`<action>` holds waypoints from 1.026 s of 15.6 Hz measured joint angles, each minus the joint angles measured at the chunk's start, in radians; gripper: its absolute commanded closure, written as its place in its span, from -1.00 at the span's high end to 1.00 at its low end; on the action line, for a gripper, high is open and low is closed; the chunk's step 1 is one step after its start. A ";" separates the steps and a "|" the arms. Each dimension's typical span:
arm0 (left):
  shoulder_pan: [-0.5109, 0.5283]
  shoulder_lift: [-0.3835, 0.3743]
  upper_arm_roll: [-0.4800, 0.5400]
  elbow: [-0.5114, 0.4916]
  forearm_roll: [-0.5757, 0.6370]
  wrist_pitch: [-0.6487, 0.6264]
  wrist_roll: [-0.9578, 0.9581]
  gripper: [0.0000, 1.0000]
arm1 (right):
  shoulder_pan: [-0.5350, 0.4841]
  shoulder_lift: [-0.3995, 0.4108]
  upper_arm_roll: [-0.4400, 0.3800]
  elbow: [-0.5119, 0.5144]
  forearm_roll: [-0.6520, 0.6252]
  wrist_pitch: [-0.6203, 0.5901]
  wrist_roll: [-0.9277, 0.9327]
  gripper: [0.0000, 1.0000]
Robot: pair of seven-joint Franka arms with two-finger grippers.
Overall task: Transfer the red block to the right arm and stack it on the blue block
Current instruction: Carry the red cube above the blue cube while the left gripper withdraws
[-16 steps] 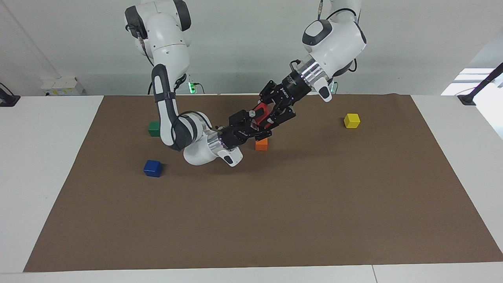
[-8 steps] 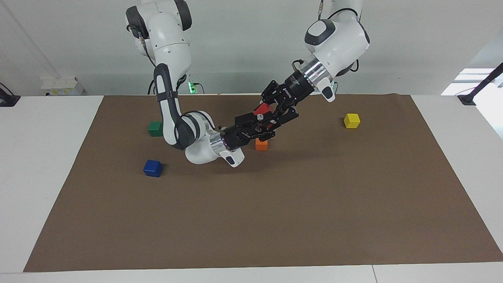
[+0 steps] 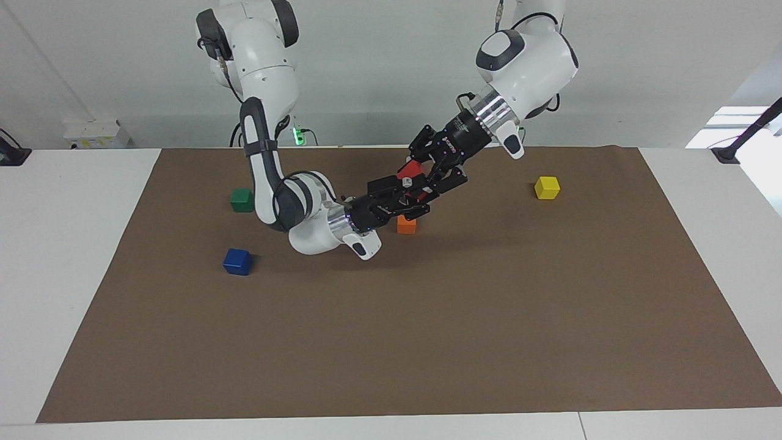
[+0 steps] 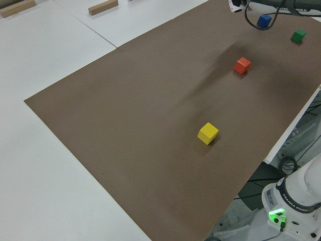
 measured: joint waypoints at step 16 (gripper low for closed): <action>0.312 -0.038 0.011 -0.001 0.384 -0.280 0.632 1.00 | -0.098 -0.172 -0.011 0.043 -0.384 0.315 0.229 -1.00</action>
